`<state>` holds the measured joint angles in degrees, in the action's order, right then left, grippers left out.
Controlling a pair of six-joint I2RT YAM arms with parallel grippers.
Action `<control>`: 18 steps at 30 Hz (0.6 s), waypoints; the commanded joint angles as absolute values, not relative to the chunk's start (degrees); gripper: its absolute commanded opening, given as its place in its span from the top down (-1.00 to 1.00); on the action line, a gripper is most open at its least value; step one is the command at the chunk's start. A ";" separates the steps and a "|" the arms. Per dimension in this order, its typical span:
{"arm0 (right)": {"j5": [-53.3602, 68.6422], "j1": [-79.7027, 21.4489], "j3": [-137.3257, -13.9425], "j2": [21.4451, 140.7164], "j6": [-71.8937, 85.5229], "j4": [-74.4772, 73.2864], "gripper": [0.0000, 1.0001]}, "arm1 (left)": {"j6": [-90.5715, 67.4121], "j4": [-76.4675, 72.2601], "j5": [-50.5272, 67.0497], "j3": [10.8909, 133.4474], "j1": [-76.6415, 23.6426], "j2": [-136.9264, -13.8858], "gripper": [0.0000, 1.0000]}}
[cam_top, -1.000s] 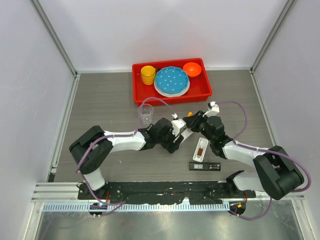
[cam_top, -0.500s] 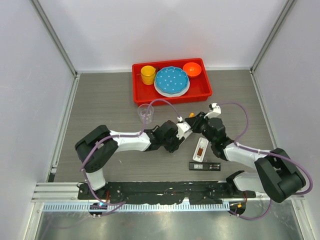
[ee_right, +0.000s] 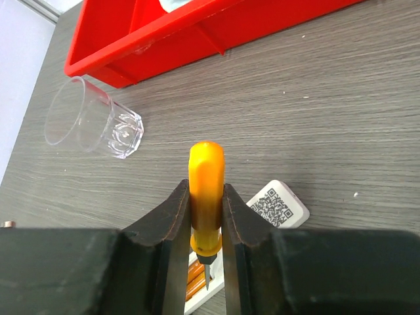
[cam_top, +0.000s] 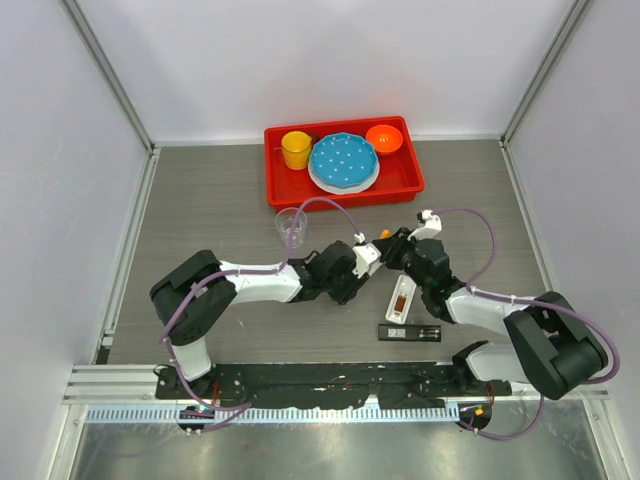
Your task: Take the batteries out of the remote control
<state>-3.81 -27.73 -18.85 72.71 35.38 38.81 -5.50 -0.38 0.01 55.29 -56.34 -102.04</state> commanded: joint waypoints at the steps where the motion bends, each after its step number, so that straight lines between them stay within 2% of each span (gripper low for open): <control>1: -4.57 -27.60 -19.33 74.97 33.84 45.00 0.98 | -4.48 -0.18 -1.93 56.69 -56.07 -102.13 0.46; 18: -3.78 -27.60 -22.32 81.21 34.45 45.97 0.98 | -4.48 -0.18 -1.05 57.04 -56.07 -102.39 0.49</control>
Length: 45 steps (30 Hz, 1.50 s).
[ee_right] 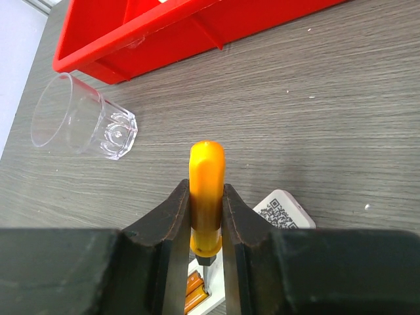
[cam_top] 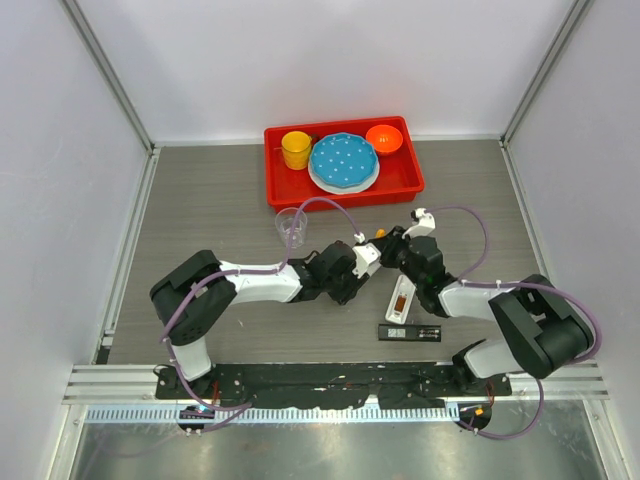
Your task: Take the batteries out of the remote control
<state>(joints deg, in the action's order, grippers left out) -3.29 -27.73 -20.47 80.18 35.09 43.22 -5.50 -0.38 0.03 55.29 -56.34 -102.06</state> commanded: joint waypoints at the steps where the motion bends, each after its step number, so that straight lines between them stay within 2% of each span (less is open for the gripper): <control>1: -3.69 -27.51 -22.32 81.47 34.54 45.88 0.98 | -4.48 -0.18 -1.05 57.13 -56.07 -102.31 0.49; 22: -0.79 -27.60 -21.62 81.65 37.00 40.08 0.98 | -4.57 -0.18 -1.49 56.95 -56.07 -102.39 0.57; 34: 10.01 -27.60 -21.45 82.89 46.66 43.94 0.98 | -4.75 -0.18 -1.58 57.04 -56.07 -102.57 0.68; 45: 12.66 -27.60 -20.57 78.75 51.24 43.77 0.98 | -5.01 -0.18 -1.76 56.78 -55.99 -102.13 0.72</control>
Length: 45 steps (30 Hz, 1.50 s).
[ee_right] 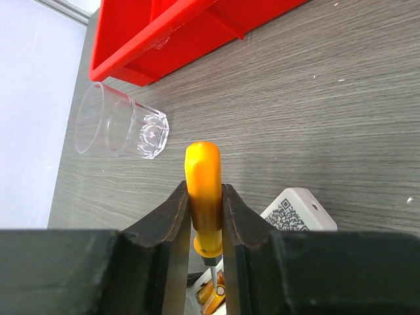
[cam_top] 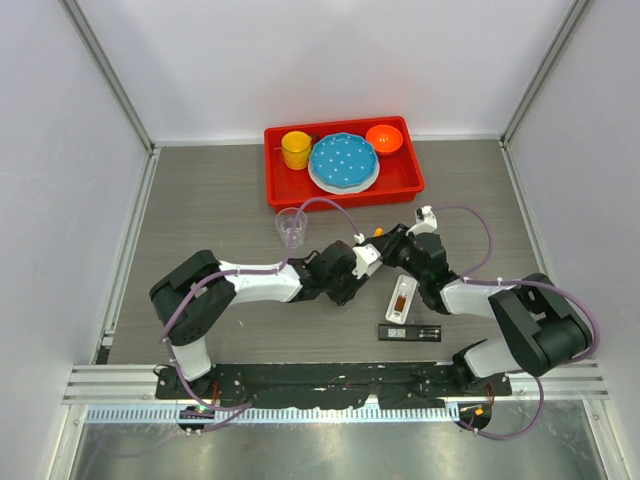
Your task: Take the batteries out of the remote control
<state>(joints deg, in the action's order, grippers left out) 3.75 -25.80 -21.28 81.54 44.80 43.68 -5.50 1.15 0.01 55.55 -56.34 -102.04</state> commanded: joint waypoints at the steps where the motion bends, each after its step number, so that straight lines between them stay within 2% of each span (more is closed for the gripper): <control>1: 12.66 -27.60 -20.48 78.58 51.15 43.51 0.98 | -5.01 -0.26 -1.93 56.78 -55.99 -102.04 0.72; 17: 13.71 -27.60 -20.65 73.57 52.47 40.00 0.98 | -5.27 -0.26 -2.46 55.99 -55.99 -101.08 0.68; 28: 1.86 -27.60 -23.63 68.20 43.16 29.10 0.98 | -5.36 -0.70 -1.50 55.37 -55.99 -100.37 0.67; 34: -4.04 -27.60 -26.54 70.75 38.68 27.16 0.98 | -5.36 -0.70 -1.14 55.37 -55.99 -100.28 0.67; 45: -3.95 -27.60 -27.16 79.54 40.69 32.78 0.98 | -5.19 -0.62 -1.06 55.37 -55.99 -100.37 0.68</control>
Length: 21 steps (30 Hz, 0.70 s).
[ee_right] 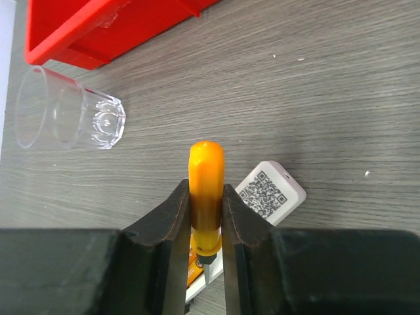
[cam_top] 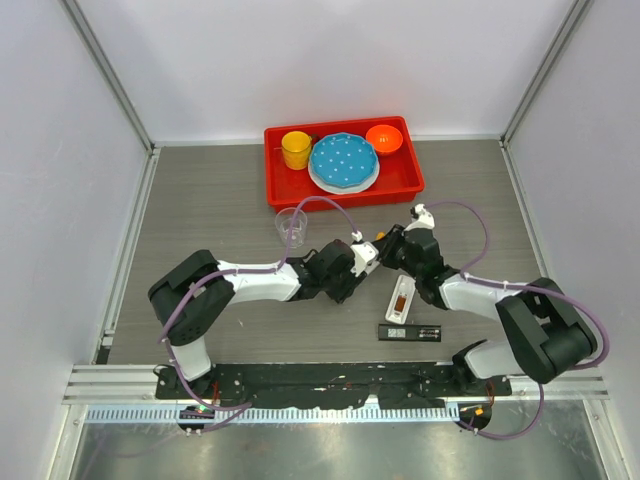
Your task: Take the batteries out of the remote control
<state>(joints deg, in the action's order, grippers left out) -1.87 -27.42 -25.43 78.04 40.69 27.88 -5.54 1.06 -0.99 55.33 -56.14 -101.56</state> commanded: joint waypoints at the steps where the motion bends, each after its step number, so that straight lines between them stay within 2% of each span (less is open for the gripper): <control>1: -4.04 -27.60 -27.25 80.32 40.78 32.87 0.98 | -5.19 -0.62 -1.05 55.46 -56.07 -100.46 0.68; 9: -5.80 -27.60 -27.25 80.78 41.13 33.13 0.98 | -5.19 -0.53 -0.97 55.55 -55.99 -100.55 0.69; 21: -1.32 -27.60 -25.84 74.97 42.36 36.56 0.98 | -5.01 -0.18 -0.79 55.81 -56.07 -100.81 0.70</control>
